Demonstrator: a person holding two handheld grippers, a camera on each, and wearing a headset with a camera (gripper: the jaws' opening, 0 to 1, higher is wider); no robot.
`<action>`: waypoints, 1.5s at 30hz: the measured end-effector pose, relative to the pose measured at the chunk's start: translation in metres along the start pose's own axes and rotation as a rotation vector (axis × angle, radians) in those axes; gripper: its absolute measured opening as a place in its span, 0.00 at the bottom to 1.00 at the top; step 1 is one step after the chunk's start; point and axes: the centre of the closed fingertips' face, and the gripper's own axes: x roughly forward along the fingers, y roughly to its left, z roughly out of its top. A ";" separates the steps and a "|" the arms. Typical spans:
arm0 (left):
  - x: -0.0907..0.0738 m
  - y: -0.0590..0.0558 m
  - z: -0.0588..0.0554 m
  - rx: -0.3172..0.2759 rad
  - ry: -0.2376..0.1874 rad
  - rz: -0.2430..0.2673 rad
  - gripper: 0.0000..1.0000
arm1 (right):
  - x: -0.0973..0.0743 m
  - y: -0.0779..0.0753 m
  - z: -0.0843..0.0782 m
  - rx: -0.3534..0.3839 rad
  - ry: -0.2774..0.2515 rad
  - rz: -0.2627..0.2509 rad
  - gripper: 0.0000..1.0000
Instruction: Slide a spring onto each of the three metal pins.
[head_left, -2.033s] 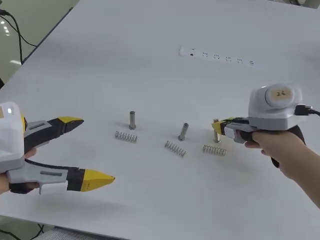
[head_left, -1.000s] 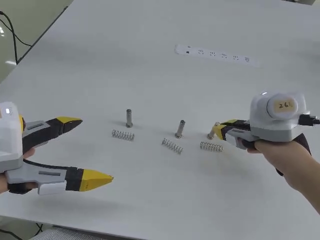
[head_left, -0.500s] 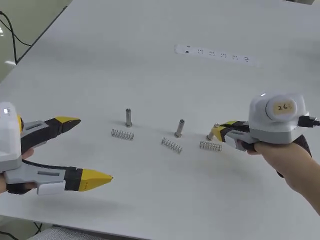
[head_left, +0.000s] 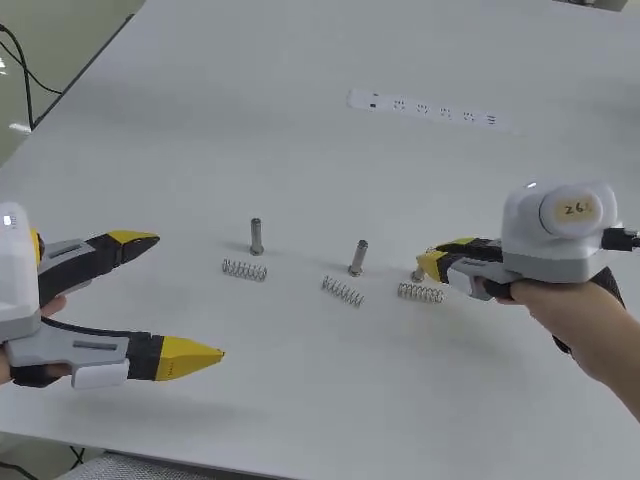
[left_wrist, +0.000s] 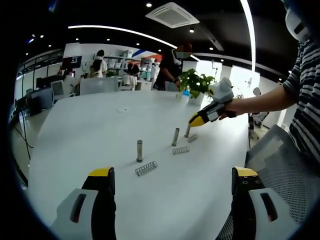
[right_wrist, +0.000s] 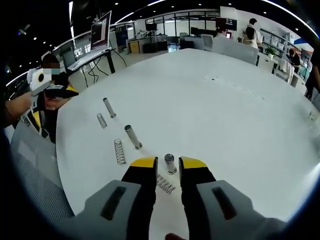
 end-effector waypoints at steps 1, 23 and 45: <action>0.000 0.000 0.000 0.000 0.000 0.000 0.96 | -0.001 0.000 0.001 0.003 -0.005 0.001 0.20; 0.007 -0.003 0.004 0.005 0.011 -0.022 0.96 | -0.020 0.007 0.006 -0.056 -0.045 0.042 0.32; 0.001 -0.001 -0.002 0.004 0.025 -0.013 0.96 | -0.022 0.022 -0.019 -0.333 0.117 0.176 0.31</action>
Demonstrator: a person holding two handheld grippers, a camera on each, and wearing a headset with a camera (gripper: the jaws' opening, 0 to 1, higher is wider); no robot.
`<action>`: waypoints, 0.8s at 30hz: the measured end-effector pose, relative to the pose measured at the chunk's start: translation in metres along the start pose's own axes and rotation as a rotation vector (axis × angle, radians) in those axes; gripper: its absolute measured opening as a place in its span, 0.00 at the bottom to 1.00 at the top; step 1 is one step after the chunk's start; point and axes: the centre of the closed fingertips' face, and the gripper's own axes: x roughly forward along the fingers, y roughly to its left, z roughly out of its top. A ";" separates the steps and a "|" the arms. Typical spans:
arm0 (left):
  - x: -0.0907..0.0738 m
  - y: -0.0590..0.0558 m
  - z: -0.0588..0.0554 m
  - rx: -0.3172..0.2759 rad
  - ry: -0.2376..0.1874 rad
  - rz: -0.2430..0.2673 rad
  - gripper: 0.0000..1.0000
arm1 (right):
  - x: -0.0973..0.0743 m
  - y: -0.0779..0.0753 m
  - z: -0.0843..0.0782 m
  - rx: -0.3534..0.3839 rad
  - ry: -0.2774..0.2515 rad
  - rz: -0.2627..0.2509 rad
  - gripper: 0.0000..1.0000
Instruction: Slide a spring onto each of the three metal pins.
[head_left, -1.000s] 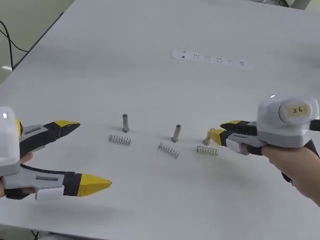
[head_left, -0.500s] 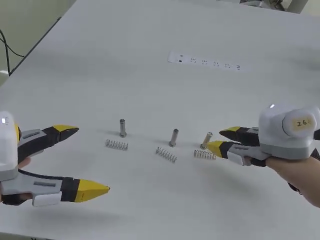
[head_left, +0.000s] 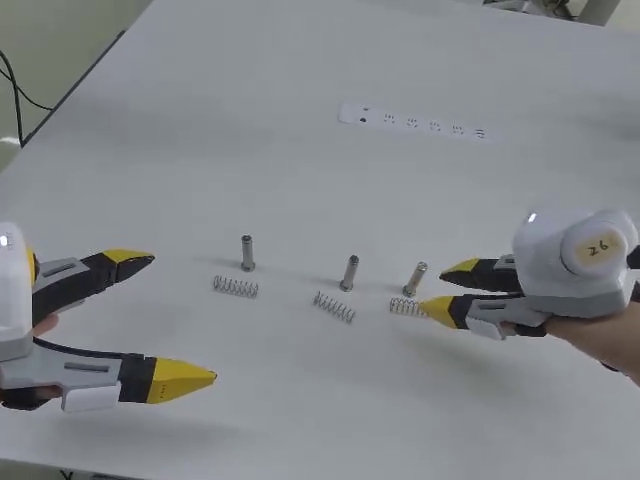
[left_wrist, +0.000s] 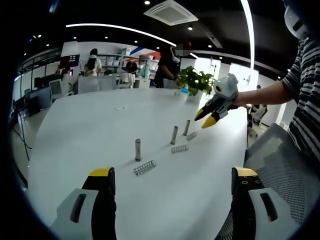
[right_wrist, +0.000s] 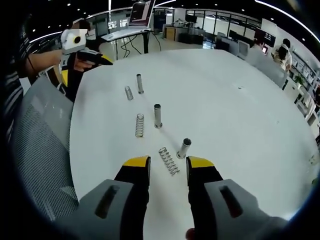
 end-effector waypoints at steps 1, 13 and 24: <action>0.000 0.000 0.000 0.000 -0.001 0.001 0.96 | 0.001 0.000 0.000 -0.009 0.006 0.003 0.31; -0.004 0.002 -0.004 -0.009 0.001 0.011 0.96 | 0.016 -0.002 -0.013 -0.089 0.111 0.065 0.30; -0.007 0.005 -0.007 -0.011 0.004 0.022 0.95 | 0.027 -0.003 -0.026 -0.103 0.177 0.112 0.26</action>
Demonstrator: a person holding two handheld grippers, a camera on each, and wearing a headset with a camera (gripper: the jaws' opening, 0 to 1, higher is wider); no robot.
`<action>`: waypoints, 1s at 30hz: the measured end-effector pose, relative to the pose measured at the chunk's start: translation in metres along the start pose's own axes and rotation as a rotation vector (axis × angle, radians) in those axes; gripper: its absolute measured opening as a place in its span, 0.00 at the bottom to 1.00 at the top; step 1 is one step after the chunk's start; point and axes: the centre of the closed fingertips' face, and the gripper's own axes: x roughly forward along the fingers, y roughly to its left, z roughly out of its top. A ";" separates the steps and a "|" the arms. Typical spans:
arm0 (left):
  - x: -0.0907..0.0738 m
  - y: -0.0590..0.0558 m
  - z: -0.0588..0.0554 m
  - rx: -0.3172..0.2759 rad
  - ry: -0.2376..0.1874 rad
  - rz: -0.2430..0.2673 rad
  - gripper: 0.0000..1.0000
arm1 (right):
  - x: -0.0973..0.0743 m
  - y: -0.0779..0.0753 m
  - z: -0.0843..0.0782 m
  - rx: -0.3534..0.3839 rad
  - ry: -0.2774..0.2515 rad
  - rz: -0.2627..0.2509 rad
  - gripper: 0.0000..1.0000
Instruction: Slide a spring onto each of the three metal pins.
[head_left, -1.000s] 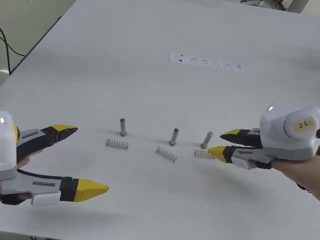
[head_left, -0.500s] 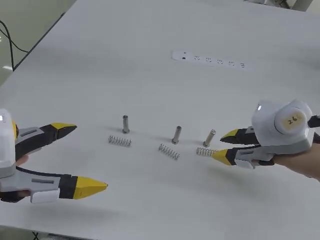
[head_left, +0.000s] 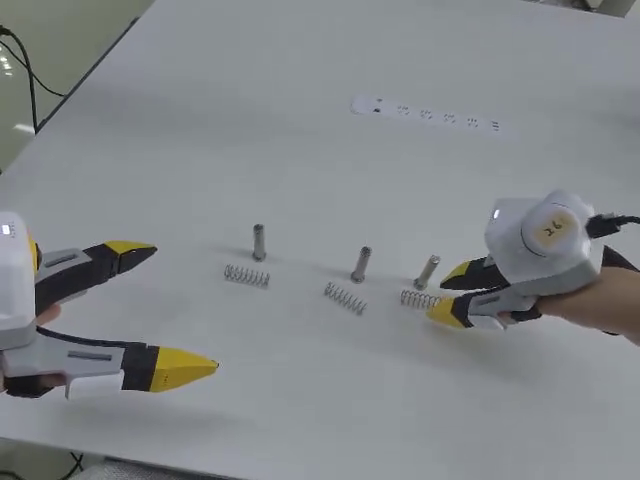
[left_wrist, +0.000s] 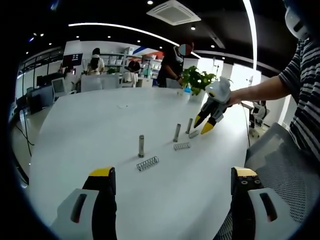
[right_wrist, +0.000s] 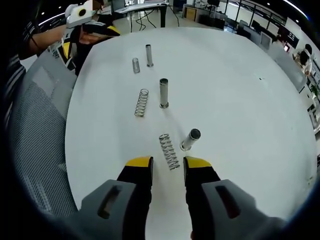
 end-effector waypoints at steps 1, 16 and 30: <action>0.000 0.000 -0.001 -0.002 0.001 0.000 0.95 | 0.001 0.000 0.000 -0.002 0.000 0.004 0.26; -0.002 0.000 -0.006 -0.018 0.005 0.006 0.95 | 0.013 0.004 -0.003 0.018 0.032 0.036 0.21; -0.004 0.002 -0.007 -0.018 0.004 0.011 0.94 | 0.017 0.003 -0.009 -0.030 0.055 0.025 0.13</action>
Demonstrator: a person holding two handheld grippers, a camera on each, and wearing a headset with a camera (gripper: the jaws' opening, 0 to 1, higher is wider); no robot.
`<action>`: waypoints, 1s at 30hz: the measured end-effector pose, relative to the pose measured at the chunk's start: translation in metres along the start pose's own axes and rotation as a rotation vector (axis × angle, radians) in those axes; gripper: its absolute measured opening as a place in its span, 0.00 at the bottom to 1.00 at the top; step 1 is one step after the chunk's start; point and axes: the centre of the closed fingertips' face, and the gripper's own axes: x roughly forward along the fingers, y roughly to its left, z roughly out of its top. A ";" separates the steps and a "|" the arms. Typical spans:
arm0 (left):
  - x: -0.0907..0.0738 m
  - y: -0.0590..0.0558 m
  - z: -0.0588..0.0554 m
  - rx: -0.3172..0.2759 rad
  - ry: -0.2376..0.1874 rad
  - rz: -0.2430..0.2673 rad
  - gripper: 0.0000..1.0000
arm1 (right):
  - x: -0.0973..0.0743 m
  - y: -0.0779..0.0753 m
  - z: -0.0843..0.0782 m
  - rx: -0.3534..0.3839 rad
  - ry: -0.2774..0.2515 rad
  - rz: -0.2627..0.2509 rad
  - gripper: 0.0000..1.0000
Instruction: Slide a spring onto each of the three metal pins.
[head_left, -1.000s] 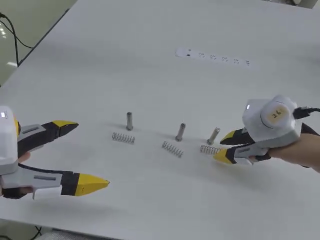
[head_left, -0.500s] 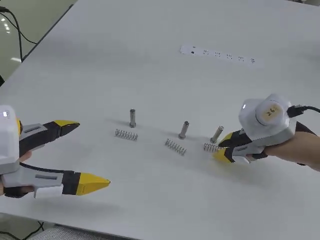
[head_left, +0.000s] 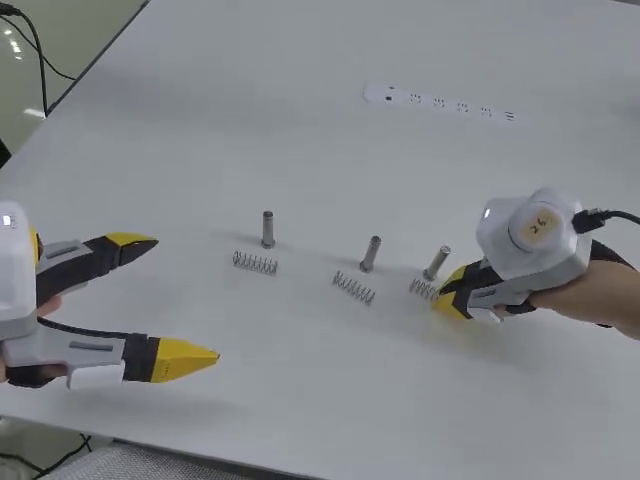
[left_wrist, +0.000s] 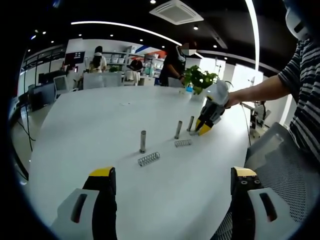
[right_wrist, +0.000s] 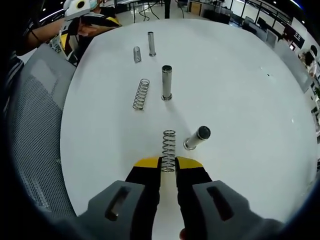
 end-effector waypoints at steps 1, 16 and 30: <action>0.000 0.000 0.000 0.001 0.000 0.000 0.94 | -0.001 0.000 0.001 -0.007 -0.003 0.000 0.13; 0.009 -0.011 0.004 0.030 0.022 -0.039 0.93 | -0.021 0.016 0.012 -0.104 -0.027 -0.001 0.13; 0.024 -0.030 0.006 0.056 0.040 -0.113 0.91 | -0.035 0.046 0.036 -0.187 -0.070 0.011 0.13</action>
